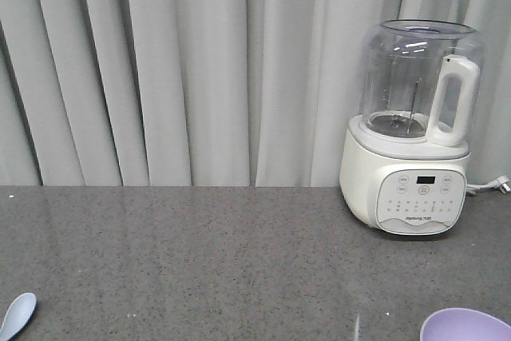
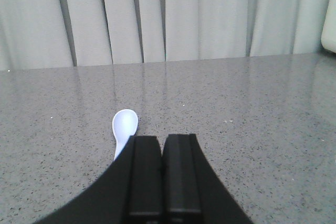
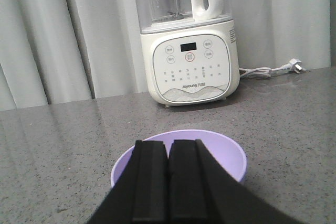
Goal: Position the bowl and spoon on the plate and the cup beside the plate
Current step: 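Grasp the light blue spoon with the left gripper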
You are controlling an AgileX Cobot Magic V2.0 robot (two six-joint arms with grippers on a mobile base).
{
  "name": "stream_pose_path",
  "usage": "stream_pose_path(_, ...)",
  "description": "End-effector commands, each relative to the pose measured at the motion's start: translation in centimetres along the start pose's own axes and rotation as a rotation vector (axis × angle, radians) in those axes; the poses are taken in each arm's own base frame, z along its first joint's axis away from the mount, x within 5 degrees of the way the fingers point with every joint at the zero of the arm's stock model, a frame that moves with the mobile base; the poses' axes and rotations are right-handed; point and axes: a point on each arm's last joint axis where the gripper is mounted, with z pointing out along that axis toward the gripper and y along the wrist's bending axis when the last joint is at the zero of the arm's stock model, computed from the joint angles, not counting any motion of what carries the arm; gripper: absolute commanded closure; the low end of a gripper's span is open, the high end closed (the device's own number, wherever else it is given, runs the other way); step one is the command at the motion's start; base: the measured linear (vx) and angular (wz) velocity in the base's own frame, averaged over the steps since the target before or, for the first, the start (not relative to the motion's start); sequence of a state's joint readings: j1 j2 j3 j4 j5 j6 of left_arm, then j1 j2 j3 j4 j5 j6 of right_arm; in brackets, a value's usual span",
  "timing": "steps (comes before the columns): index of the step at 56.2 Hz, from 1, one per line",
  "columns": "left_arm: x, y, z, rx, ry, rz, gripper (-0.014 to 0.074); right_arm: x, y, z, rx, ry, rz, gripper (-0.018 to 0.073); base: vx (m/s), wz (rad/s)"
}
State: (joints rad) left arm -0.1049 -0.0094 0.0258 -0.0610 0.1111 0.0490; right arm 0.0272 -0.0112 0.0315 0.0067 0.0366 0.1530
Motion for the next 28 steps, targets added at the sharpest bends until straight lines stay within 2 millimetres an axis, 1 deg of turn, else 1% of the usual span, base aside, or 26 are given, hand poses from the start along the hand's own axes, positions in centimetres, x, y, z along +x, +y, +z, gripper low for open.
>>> stream_pose_path(1,-1.7,0.03,-0.26,-0.003,-0.119,-0.017,0.0599,-0.67,0.09,-0.05,-0.01,-0.084,-0.014,0.0568,0.03,-0.01)
stream_pose_path(28,-1.7,0.03,-0.26,-0.003,-0.119,-0.017,0.0599,-0.78,0.11,-0.06,-0.012,-0.096,-0.014,0.0568,0.0,0.0)
